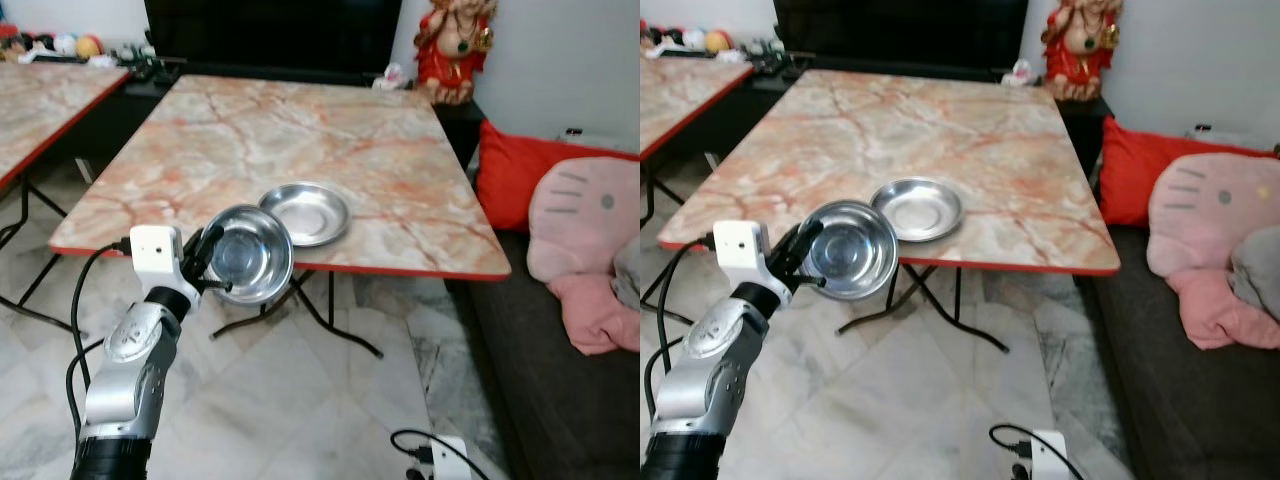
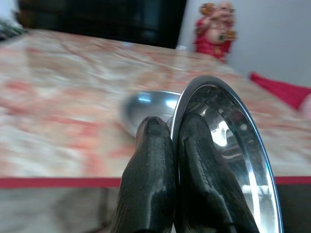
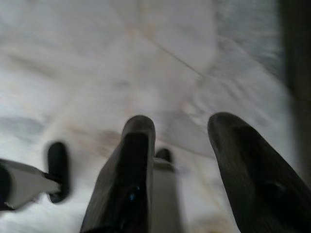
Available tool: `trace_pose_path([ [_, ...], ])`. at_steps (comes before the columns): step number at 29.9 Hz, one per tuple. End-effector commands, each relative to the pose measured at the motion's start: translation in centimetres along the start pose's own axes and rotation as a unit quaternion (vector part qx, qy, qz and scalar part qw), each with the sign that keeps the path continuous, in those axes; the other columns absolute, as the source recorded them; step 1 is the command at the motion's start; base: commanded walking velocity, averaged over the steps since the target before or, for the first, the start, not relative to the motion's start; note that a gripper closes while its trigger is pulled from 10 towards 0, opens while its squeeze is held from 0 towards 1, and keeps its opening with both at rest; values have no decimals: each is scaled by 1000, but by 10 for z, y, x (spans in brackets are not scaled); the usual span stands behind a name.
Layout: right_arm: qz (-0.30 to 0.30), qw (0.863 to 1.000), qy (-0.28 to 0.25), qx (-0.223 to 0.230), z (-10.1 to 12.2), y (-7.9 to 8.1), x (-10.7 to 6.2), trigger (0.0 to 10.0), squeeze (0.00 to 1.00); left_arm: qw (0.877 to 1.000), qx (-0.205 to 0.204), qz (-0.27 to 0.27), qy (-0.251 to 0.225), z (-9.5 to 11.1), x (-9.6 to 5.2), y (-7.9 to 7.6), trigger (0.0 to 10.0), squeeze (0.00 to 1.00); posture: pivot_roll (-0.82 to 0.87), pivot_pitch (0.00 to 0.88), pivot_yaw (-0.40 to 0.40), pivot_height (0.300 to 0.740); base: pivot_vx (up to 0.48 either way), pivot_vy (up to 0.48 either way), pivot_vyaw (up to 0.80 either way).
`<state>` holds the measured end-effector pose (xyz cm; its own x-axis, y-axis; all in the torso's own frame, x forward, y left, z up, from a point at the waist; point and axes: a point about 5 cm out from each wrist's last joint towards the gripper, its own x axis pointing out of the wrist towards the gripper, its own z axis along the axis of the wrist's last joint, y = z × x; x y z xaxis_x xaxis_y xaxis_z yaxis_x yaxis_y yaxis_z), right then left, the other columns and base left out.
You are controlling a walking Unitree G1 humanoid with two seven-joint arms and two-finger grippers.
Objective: Setting the table
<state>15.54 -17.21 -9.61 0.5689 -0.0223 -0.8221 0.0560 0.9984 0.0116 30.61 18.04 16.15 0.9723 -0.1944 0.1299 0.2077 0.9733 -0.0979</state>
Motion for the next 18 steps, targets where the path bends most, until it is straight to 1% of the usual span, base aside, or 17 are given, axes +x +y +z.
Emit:
trace_pose_path([
  [1, -5, 1000, 1, 3, 1, -2, 0, 10000, 0, 1000, -4, 2, -9, 6, 2, 2, 10000, 0, 146, 3, -56, 740, 0, 0, 0],
  [3, -6, 1000, 1, 3, 1, -2, 0, 10000, 0, 1000, -9, 4, -10, 6, 2, 3, 10000, 0, 148, 5, -57, 740, 0, 0, 0],
  [4, -6, 1000, 2, 3, 1, -2, 0, 10000, 0, 1000, -22, 10, -12, 6, 2, 4, 10000, 0, 149, 6, -56, 740, 0, 0, 0],
  [14, -6, 1000, 2, 3, -2, -3, -1, 10000, 0, 999, -28, 8, -22, 12, 3, 4, 10000, 0, 150, 17, -57, 740, 0, 0, 0],
  [18, -5, 1000, -9, 3, 4, -2, 0, 10000, 0, 1000, -23, 3, -17, 10, 4, 2, 10000, 0, 146, 23, -56, 740, 301, 0, 0],
])
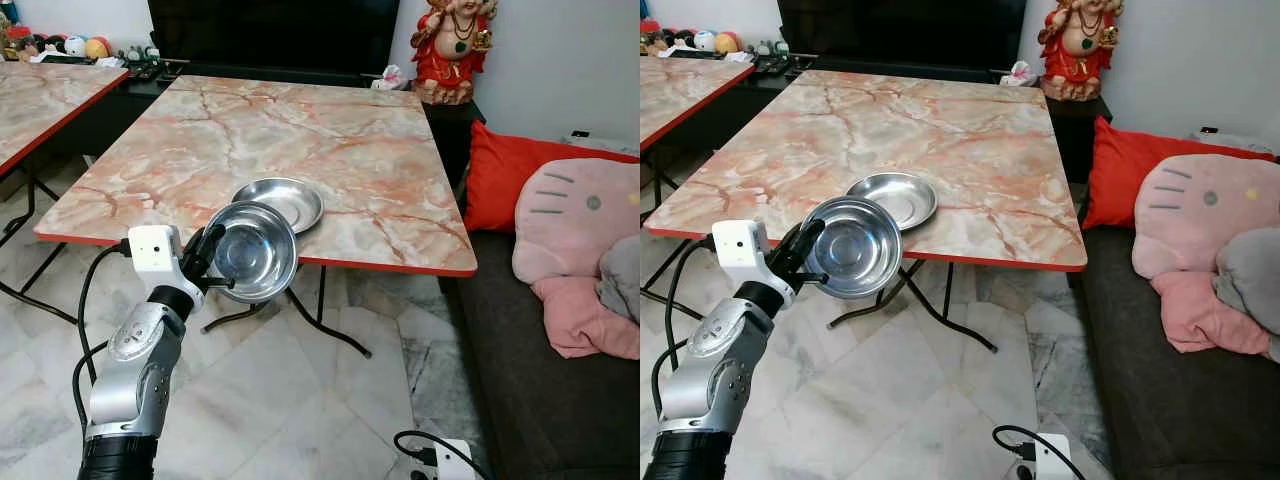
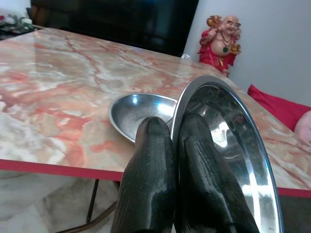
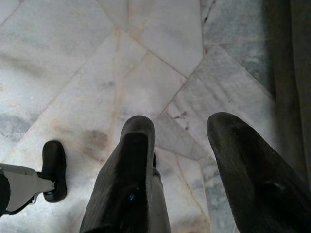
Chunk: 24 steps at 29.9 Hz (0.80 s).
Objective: Setting the table
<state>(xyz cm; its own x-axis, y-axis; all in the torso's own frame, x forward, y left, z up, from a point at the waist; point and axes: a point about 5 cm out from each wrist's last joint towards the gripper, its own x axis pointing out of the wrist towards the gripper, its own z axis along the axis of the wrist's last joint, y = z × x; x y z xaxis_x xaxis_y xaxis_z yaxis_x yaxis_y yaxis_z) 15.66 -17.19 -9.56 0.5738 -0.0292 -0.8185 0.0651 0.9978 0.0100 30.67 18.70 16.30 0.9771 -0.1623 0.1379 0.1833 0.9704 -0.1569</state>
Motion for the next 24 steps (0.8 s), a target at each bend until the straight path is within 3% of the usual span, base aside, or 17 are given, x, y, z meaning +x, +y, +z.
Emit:
trace_pose_path([
  [1, -1, 1000, -8, 0, 4, -1, 1, 10000, 0, 1000, 7, -13, -10, 8, 4, -5, 10000, 0, 145, 24, -55, 740, 307, 0, 0],
  [5, 0, 1000, -10, -1, 6, 1, 1, 10000, 0, 1000, 6, -13, -11, 8, 4, -5, 10000, 0, 146, 25, -56, 740, 310, 0, 0],
  [9, 6, 1000, -12, -5, 9, 13, 3, 10000, 0, 1000, 5, -12, -9, 7, 4, -6, 10000, 0, 147, 28, -57, 740, 317, 0, 0],
  [24, 10, 1000, -8, -8, 9, 23, 3, 10000, 0, 1000, 5, -12, -11, 8, 5, -7, 10000, 0, 147, 25, -61, 740, 317, 0, 0],
])
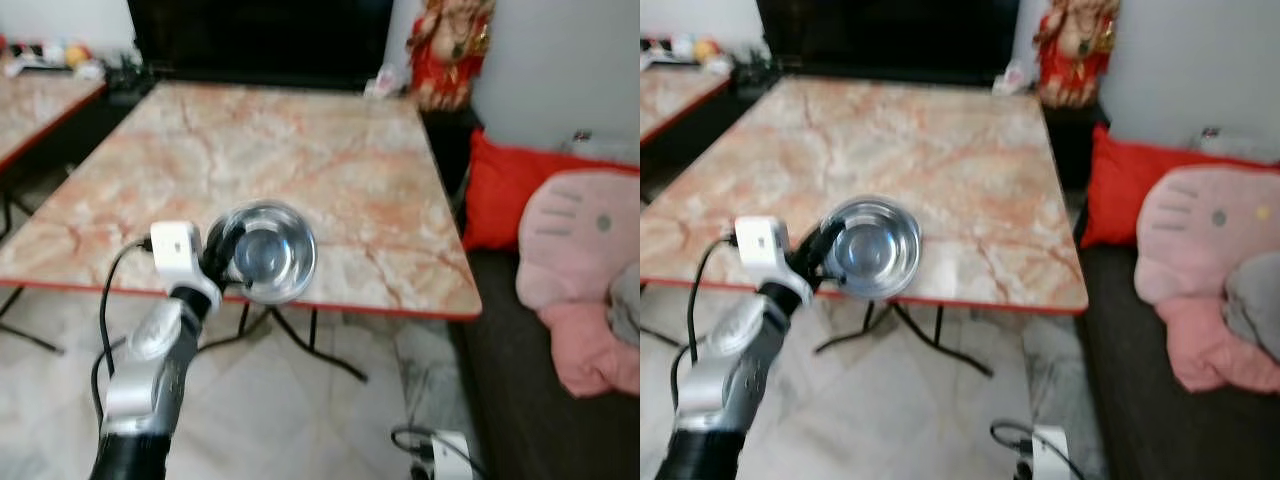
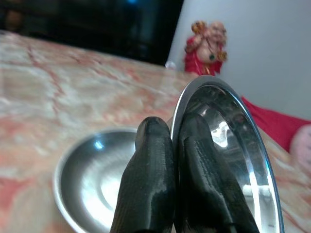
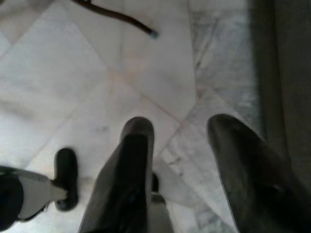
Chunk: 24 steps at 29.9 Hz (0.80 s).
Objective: Setting the table
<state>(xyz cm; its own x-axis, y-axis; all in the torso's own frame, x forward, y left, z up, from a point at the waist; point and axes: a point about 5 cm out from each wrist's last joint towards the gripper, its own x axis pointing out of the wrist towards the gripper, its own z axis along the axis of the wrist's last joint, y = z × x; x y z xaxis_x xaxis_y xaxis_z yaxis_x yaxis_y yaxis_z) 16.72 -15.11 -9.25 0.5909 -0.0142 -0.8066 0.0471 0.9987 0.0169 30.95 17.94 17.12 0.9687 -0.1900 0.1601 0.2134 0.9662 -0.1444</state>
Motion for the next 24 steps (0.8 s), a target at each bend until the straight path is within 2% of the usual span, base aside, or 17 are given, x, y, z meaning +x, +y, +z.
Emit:
trace_pose_path([
  [1, 2, 1000, 2, -3, 0, 1, 0, 10000, 0, 1000, 1, 4, -2, 2, 0, 1, 10000, 0, 147, 25, -61, 740, 319, 0, 0],
  [17, -7, 1000, 1, -5, -2, -22, -2, 10000, 0, 1000, 3, 14, -4, 3, 0, 4, 10000, 0, 146, 32, -62, 740, 319, 0, 0],
  [24, -6, 1000, 11, -6, -10, -21, -4, 10000, 0, 1000, 0, 17, 0, 2, -1, 5, 10000, 0, 146, 32, -61, 740, 317, 0, 0],
])
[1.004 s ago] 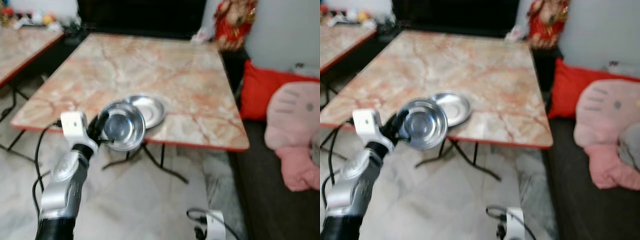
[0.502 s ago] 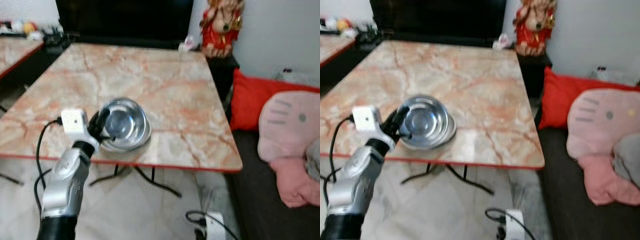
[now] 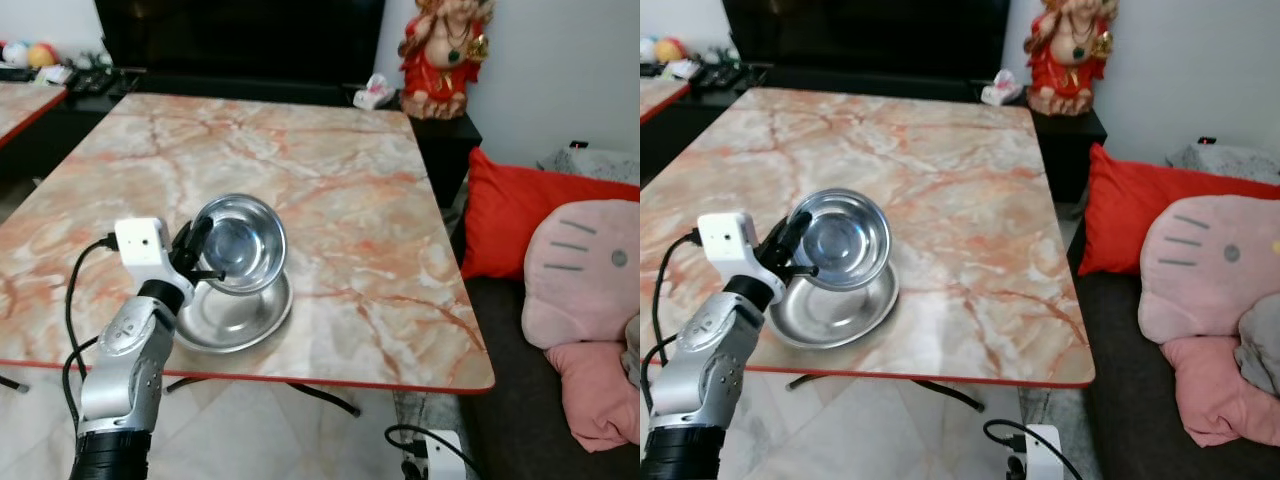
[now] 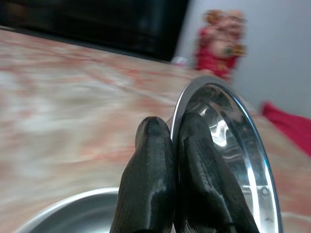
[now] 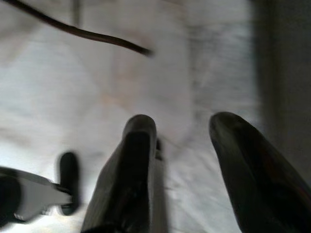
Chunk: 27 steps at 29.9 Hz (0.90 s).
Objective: Setting the table
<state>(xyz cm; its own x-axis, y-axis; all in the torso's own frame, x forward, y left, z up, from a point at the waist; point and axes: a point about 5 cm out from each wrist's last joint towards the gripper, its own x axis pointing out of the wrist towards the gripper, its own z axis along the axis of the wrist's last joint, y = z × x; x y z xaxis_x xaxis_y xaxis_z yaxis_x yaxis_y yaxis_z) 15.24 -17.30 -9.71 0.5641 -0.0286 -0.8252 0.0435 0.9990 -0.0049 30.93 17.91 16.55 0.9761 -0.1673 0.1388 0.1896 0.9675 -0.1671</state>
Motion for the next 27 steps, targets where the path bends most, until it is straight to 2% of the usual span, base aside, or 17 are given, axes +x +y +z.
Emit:
trace_pose_path([
  [1, 2, 1000, -4, 2, 3, 2, 1, 10000, 0, 1000, 8, 5, -9, 8, 0, 5, 10000, 0, 146, 32, -61, 740, 304, 0, 0],
  [3, 3, 1000, -1, 2, 0, 5, 0, 10000, 0, 1000, -4, 14, -2, 6, -1, 8, 10000, 0, 148, 33, -62, 740, 0, 0, 0],
  [6, 6, 1000, 3, 2, -2, 8, 0, 10000, 0, 995, -74, 62, -11, 8, -4, 22, 10000, 0, 145, 34, -59, 740, 0, 0, 0],
  [9, 6, 1000, 4, 1, -2, 9, 0, 10000, 0, 990, -117, 76, -7, 9, -7, 29, 10000, 0, 145, 36, -59, 740, 0, 0, 0],
  [15, 7, 1000, 7, 0, -2, 12, 0, 10000, 0, 985, -157, 75, 24, 15, -13, 37, 10000, 0, 150, 39, -58, 740, 0, 0, 0],
  [19, 10, 1000, 7, -2, -2, 16, 1, 10000, 0, 987, -143, 54, 51, 17, -16, 39, 10000, 0, 149, 40, -57, 740, 0, 0, 0],
  [21, 14, 1000, 7, -4, 1, 24, 2, 10000, 0, 990, -106, 4, 91, 19, -23, 42, 10000, 0, 155, 36, -58, 740, 0, 0, 0],
  [27, 21, 1000, 5, -8, 8, 35, 3, 10000, 0, 988, -65, -32, 135, 25, -31, 55, 10000, 0, 159, 28, -57, 740, 0, 0, 0],
])
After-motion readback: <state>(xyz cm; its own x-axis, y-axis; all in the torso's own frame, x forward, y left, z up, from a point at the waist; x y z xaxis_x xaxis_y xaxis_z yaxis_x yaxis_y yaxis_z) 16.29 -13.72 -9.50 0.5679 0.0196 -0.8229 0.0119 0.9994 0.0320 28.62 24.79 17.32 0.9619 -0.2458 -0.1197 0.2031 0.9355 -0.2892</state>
